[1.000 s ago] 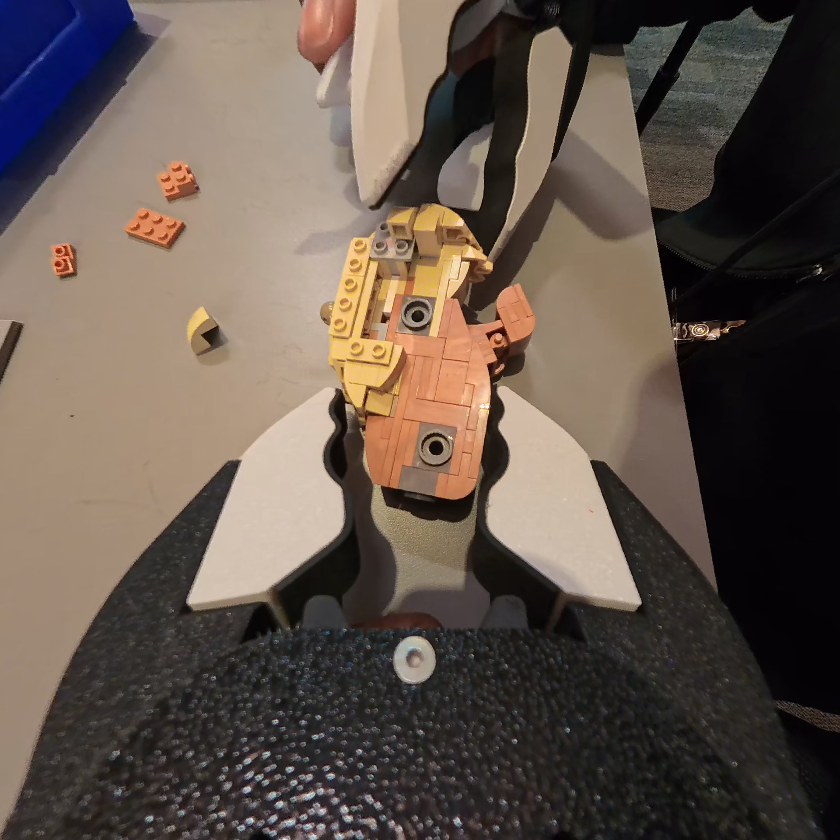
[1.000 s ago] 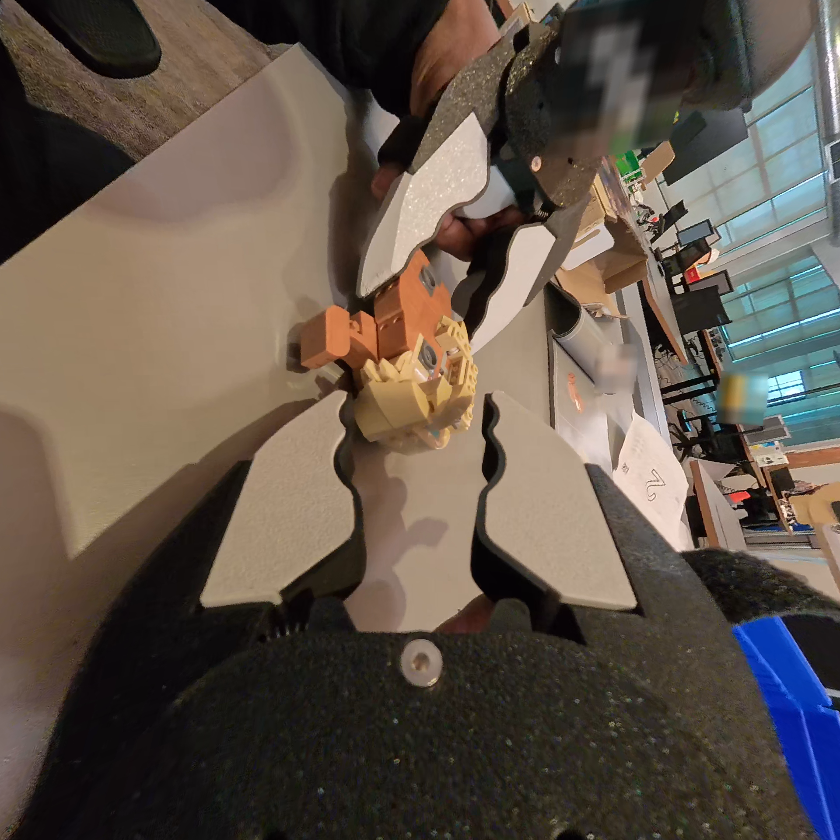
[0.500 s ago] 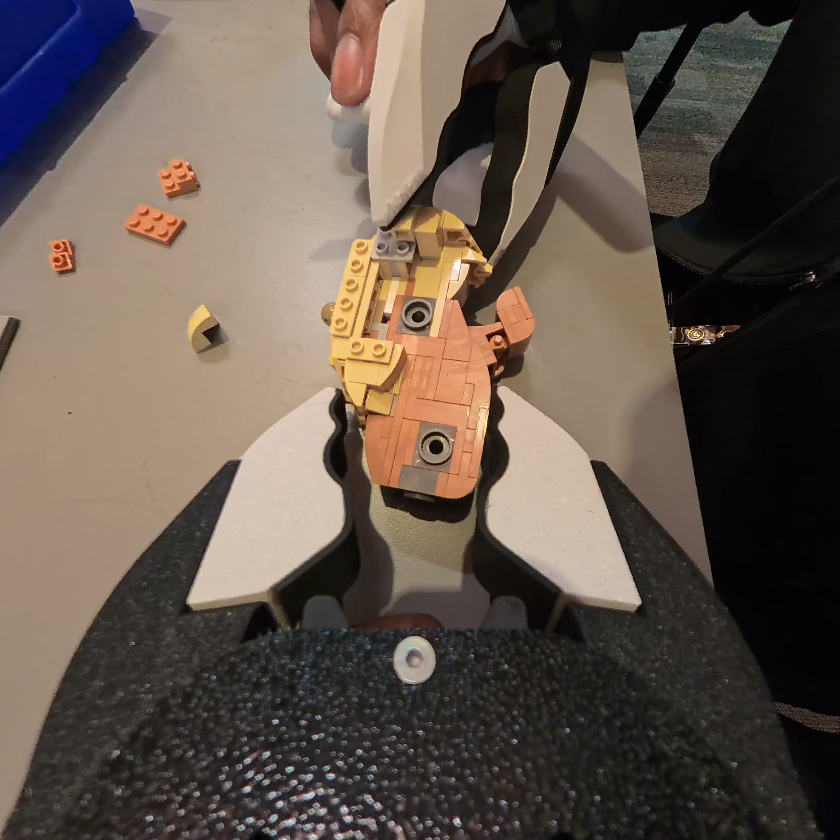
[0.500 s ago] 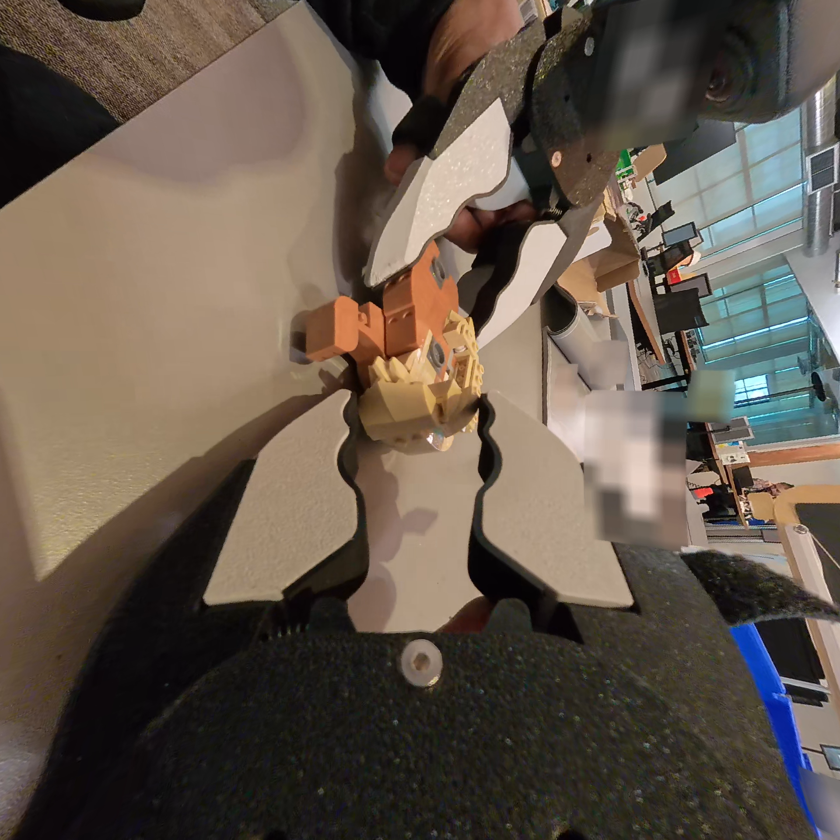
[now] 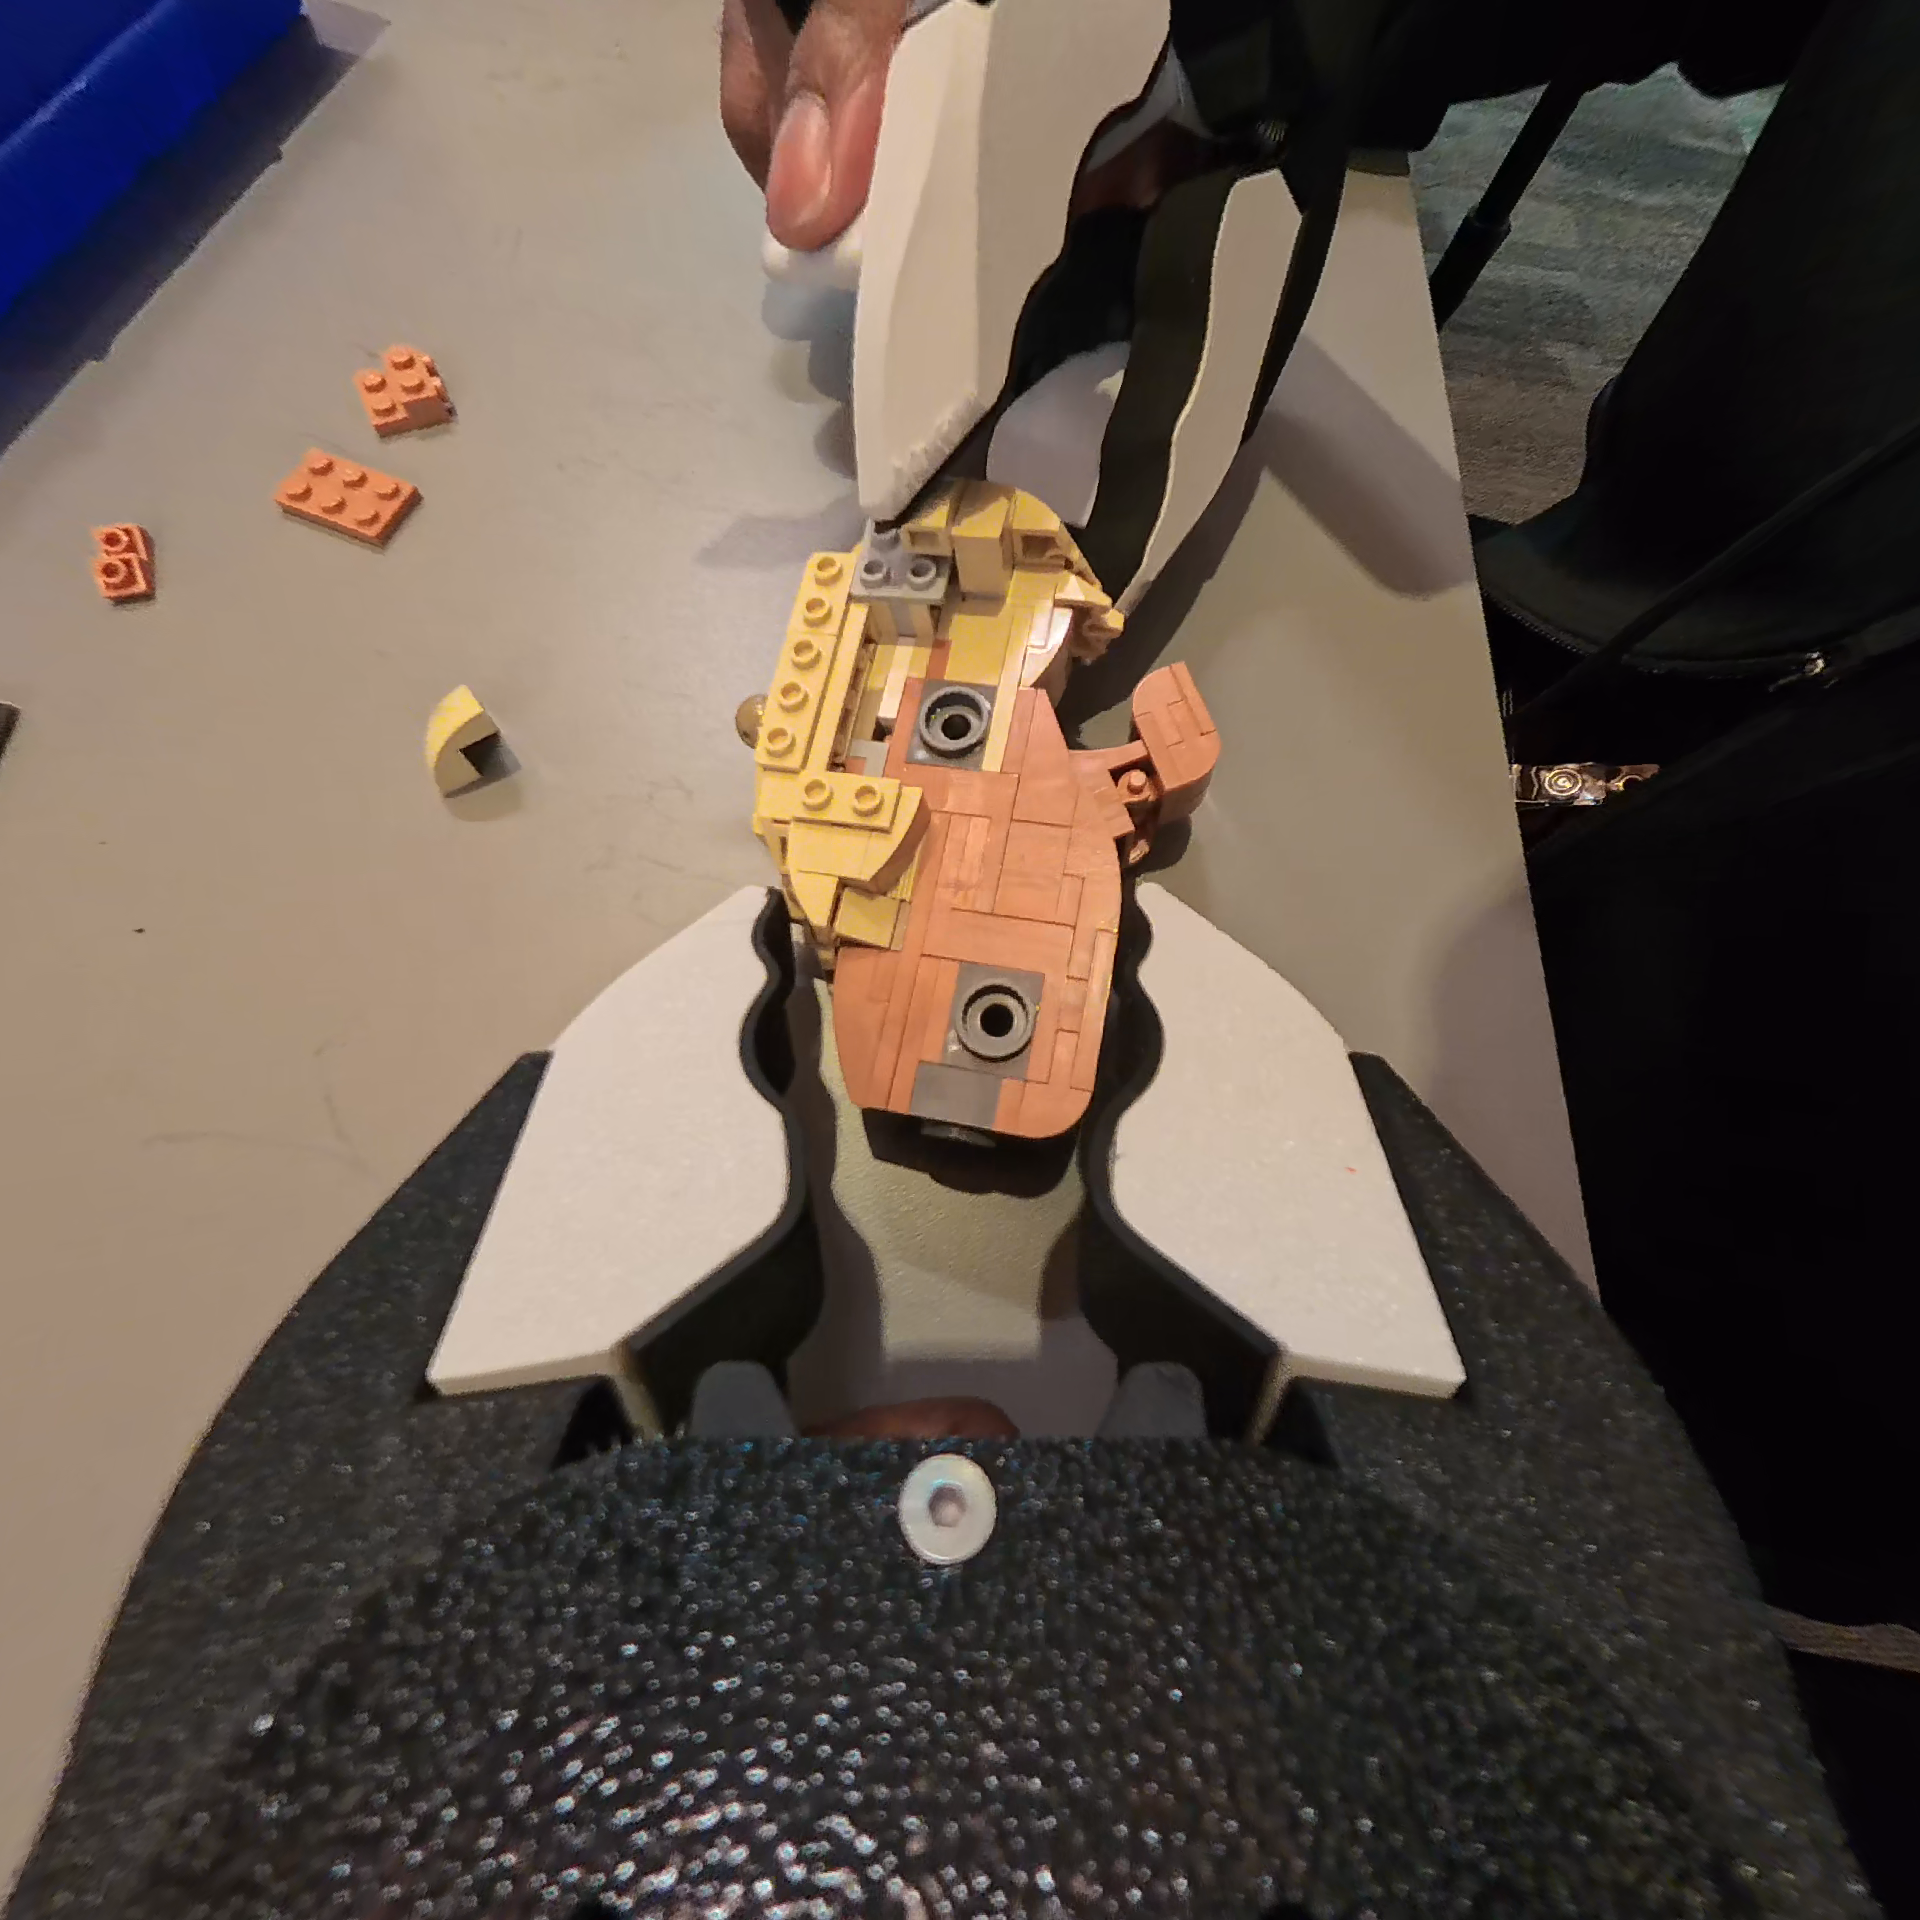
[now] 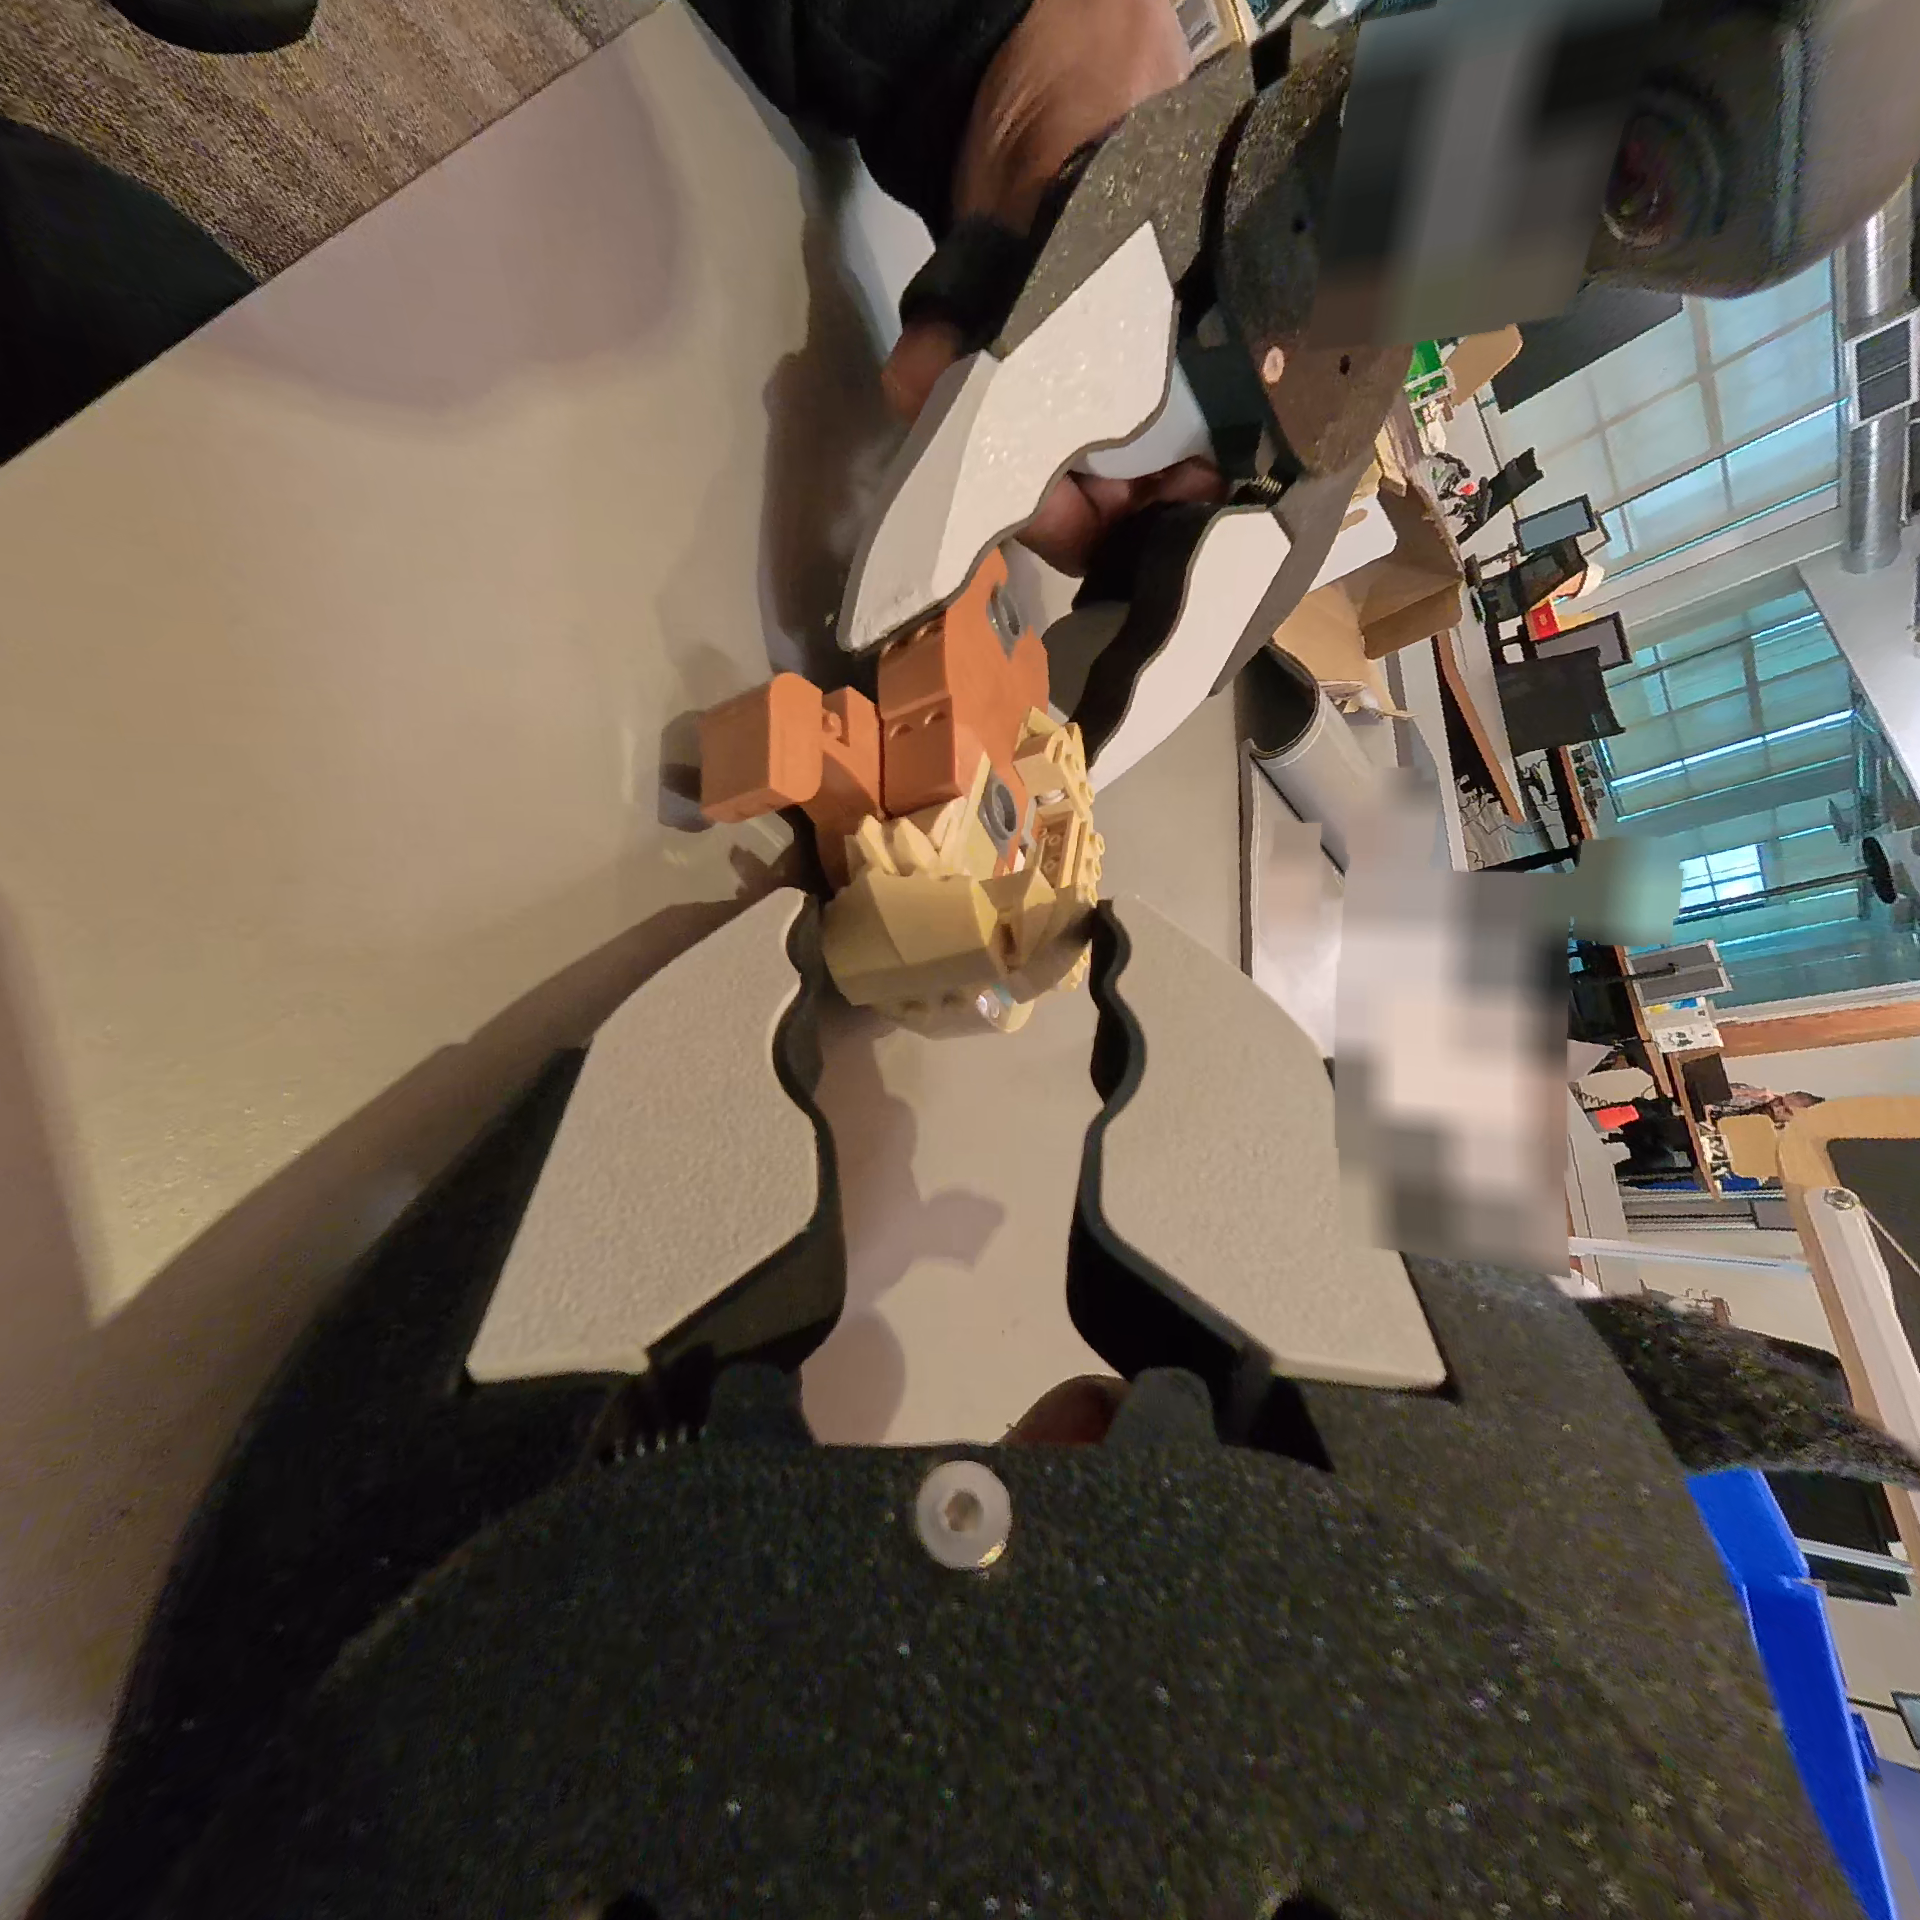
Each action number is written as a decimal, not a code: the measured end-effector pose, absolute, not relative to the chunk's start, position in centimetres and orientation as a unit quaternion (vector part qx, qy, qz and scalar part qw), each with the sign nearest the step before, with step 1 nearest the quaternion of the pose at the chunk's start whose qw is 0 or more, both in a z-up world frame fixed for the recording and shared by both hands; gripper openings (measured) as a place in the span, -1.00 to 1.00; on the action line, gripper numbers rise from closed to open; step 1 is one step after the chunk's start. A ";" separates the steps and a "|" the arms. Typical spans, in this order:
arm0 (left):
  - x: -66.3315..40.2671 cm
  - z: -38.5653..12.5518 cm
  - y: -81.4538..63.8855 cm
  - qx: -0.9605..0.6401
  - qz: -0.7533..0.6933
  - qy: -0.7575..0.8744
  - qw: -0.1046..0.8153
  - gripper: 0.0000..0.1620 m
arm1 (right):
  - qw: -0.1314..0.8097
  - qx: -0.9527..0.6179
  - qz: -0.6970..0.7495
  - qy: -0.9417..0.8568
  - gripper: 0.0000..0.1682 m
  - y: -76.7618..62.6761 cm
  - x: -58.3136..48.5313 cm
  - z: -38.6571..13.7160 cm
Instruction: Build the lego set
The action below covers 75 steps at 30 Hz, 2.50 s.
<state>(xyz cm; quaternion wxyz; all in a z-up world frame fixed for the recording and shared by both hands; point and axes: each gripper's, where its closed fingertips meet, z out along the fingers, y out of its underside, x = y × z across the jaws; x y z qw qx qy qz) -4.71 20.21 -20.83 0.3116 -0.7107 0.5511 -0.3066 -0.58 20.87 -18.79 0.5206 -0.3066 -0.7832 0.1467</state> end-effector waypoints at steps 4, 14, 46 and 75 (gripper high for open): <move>-4.7 -20.8 20.2 -0.711 -0.312 0.550 0.309 -0.27 | 0.518 -0.310 0.151 -0.783 -0.42 20.8 -0.6 -18.8; -4.7 -20.7 20.2 -0.711 -0.316 0.547 0.307 -0.27 | 0.517 -0.314 0.166 -0.779 -0.41 20.8 -0.6 -18.9; -4.7 -20.8 20.2 -0.712 -0.320 0.547 0.301 -0.27 | 0.533 -0.318 0.162 -0.768 -0.40 20.6 -0.6 -18.7; -4.7 -20.9 20.1 -0.709 -0.311 0.554 0.307 -0.27 | 0.529 -0.395 0.173 -0.731 -0.43 20.0 -1.0 -18.2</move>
